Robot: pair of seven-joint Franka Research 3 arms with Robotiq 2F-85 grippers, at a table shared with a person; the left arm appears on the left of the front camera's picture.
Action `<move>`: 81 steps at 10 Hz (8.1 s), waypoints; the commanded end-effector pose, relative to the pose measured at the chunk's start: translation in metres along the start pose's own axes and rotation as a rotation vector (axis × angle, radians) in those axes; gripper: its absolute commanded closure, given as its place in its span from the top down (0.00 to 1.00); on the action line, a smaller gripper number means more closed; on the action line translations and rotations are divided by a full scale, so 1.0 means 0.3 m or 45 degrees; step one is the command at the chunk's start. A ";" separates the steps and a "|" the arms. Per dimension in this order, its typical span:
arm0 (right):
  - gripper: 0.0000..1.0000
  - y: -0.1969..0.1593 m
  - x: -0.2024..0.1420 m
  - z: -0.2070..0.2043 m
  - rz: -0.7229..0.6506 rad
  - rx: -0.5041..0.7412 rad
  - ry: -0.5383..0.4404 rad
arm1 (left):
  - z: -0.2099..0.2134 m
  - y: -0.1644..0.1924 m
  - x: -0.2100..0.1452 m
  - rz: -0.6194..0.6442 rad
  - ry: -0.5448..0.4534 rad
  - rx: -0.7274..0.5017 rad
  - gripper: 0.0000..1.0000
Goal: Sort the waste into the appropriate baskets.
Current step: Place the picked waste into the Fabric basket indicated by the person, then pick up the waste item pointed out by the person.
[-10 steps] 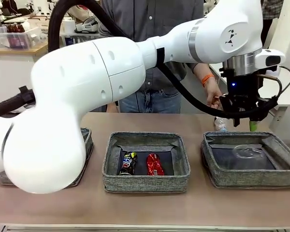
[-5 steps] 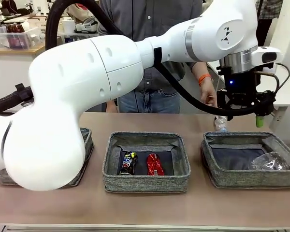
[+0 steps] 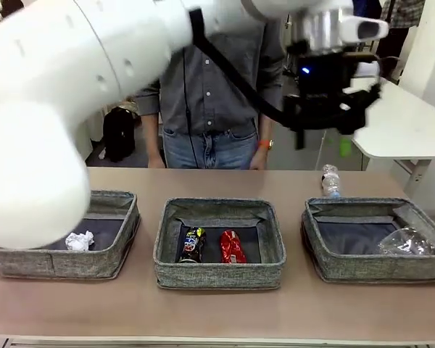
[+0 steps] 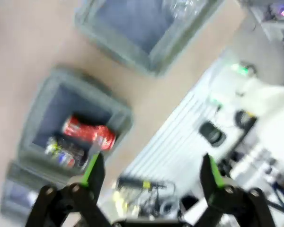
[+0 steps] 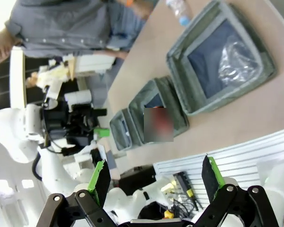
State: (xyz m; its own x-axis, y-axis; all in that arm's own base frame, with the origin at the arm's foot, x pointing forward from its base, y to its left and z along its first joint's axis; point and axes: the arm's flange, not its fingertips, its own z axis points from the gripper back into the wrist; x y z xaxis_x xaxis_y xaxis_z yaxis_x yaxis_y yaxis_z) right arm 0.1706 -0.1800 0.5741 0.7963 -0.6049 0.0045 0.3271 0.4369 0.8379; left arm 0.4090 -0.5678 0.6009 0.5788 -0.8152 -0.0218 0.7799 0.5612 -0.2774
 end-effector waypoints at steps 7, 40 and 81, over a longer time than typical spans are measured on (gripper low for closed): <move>1.00 0.164 0.069 -0.478 0.023 0.193 0.476 | 0.041 0.225 -0.686 0.516 0.388 0.053 1.00; 1.00 0.519 -0.181 -1.050 -0.153 0.425 0.486 | 0.063 0.531 -1.456 1.399 -1.027 -1.197 1.00; 1.00 0.066 0.857 -1.658 0.537 -0.943 0.105 | 0.063 0.531 -1.456 1.399 -1.027 -1.197 1.00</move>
State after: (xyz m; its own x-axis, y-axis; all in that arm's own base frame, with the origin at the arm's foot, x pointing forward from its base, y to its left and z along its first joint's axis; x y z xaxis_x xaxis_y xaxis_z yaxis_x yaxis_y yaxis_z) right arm 0.6262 0.0047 0.3221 0.9468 -0.2764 0.1649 0.2473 0.9527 0.1767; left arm 0.2853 -0.1188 0.5849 0.9202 0.3327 -0.2060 -0.3005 0.2633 -0.9167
